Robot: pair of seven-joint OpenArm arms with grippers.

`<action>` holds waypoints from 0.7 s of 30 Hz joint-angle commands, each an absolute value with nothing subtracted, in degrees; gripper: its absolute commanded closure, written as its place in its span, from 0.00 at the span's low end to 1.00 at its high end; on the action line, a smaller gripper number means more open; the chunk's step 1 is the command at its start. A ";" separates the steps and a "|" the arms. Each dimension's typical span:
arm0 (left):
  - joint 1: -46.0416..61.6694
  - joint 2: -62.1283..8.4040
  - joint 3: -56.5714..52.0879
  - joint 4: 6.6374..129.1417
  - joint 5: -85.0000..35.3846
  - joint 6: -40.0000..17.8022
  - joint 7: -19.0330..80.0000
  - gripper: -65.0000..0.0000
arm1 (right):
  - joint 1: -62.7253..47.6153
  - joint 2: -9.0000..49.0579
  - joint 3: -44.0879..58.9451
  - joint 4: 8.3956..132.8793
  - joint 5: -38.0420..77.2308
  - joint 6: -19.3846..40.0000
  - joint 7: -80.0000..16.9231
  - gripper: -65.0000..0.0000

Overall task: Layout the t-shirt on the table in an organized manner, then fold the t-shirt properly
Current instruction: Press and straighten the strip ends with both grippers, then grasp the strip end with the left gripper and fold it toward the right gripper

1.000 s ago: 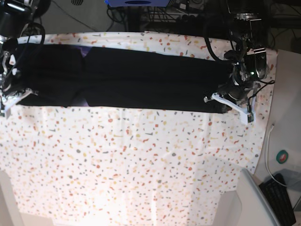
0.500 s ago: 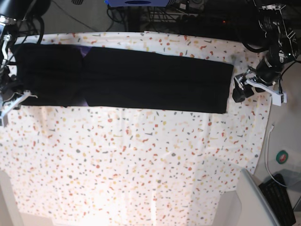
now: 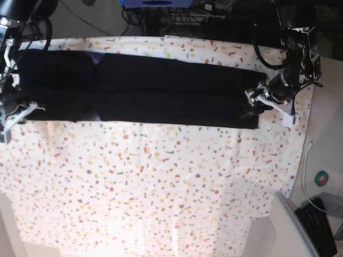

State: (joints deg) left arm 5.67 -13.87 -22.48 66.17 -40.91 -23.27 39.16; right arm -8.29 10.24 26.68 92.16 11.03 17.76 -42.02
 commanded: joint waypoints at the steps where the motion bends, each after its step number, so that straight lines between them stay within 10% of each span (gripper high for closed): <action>1: 5.58 -14.37 -22.64 65.45 -39.52 -22.90 39.43 0.10 | -7.69 11.03 26.95 93.32 11.21 17.71 -40.92 1.00; 4: 5.93 -14.29 -22.64 64.13 -35.74 -22.90 35.30 0.21 | -7.69 11.03 26.95 93.41 11.21 17.71 -40.92 1.00; 11: 5.41 -13.32 -23.16 61.14 -29.41 -22.99 33.71 1.00 | -7.69 11.03 26.95 93.58 11.21 17.71 -40.92 1.00; 21: 2.95 -18.77 -23.43 65.45 -28.79 -19.56 33.71 1.00 | -7.69 11.03 27.03 93.58 11.21 17.71 -40.92 1.00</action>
